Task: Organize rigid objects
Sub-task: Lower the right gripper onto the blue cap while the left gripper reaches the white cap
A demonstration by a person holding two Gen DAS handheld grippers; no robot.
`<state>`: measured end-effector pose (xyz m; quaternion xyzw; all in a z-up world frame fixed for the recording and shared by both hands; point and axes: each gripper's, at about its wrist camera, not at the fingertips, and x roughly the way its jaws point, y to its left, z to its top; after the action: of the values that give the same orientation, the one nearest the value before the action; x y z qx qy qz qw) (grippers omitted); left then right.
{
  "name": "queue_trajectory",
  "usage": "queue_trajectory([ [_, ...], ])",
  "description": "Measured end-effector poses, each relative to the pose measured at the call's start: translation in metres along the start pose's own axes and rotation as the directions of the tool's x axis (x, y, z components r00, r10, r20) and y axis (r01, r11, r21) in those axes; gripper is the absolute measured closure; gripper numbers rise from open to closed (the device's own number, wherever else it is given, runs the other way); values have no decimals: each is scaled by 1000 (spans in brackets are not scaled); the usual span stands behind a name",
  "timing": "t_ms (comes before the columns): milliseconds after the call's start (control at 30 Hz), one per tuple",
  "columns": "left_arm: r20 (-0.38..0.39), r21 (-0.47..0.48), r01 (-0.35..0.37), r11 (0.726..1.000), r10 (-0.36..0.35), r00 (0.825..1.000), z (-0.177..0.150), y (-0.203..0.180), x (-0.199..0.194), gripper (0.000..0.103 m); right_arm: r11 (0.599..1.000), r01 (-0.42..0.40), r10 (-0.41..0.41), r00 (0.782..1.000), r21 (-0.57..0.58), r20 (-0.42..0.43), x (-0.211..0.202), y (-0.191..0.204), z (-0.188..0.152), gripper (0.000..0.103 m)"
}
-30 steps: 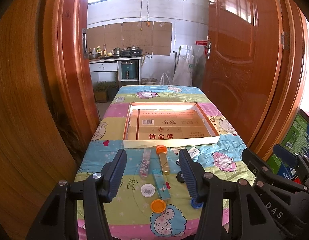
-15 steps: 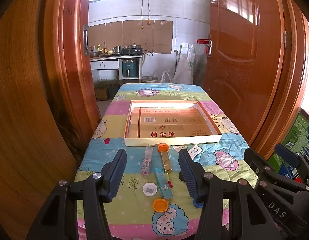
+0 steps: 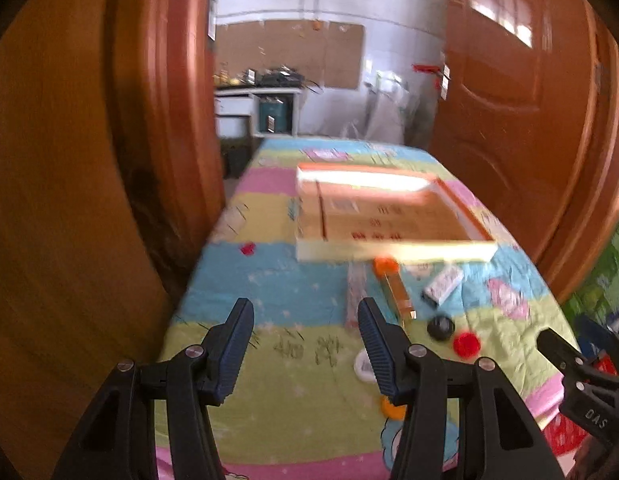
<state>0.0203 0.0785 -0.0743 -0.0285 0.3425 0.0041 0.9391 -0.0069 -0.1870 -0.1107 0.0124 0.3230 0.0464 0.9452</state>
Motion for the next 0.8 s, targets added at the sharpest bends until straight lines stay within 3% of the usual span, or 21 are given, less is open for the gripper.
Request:
queue_trajectory([
  [133,-48,63,71,995,-68,997,-21,-11,20,49,999,-37,36,998,-20,-52,21,8,-16,22],
  [233,-66,101,86,991,-79,995,-28,-20,29,49,998,-48,45,997,-35,-69,30,14,-23,22],
  [667,-141,145,172,974,-152,978,-38,-31,51,50,993,-101,93,987,-58,-131,54,26,-32,22],
  [800,-167,140,185,973,-161,973,-39,-29,61,59,992,-105,95,985,-66,-141,58,29,-34,22],
])
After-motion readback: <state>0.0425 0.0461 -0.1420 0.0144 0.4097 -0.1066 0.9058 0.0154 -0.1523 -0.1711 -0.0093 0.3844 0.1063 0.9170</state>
